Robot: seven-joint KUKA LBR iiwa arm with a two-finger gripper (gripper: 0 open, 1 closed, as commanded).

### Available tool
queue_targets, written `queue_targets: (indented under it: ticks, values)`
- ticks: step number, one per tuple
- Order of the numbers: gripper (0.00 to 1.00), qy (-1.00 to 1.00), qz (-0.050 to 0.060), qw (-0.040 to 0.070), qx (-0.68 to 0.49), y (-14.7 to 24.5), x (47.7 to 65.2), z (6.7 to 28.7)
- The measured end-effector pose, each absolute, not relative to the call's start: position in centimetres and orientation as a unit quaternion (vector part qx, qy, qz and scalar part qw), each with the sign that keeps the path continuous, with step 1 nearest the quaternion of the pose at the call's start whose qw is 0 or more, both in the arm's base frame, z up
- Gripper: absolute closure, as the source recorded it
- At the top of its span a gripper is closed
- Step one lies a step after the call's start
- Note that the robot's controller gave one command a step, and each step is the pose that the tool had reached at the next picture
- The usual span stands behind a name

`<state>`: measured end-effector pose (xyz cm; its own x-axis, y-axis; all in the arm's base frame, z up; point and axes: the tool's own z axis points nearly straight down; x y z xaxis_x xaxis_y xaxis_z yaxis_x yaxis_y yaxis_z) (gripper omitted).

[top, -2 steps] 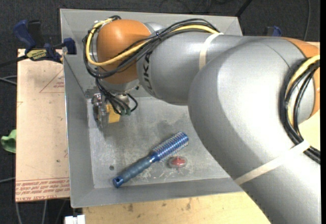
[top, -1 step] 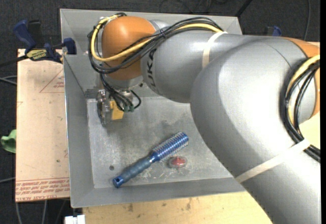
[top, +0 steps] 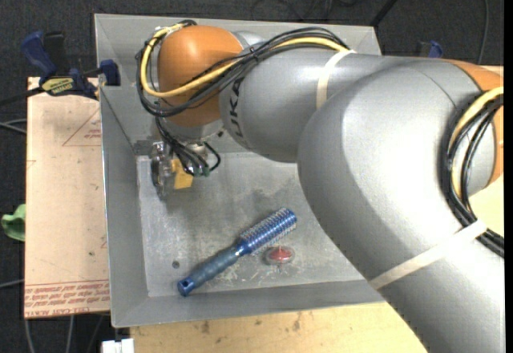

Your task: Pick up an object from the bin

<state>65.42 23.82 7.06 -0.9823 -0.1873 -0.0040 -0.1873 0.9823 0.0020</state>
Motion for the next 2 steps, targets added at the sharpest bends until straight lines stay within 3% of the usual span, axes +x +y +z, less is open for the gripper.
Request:
queue_targets:
  ticks: [1, 2]
  values:
    - [1.00, 0.996, 0.001, 0.001, -0.094, 21.6, 64.9, 7.1]
    - [1.00, 0.995, -0.001, 0.006, -0.101, 11.6, 63.9, 20.0]
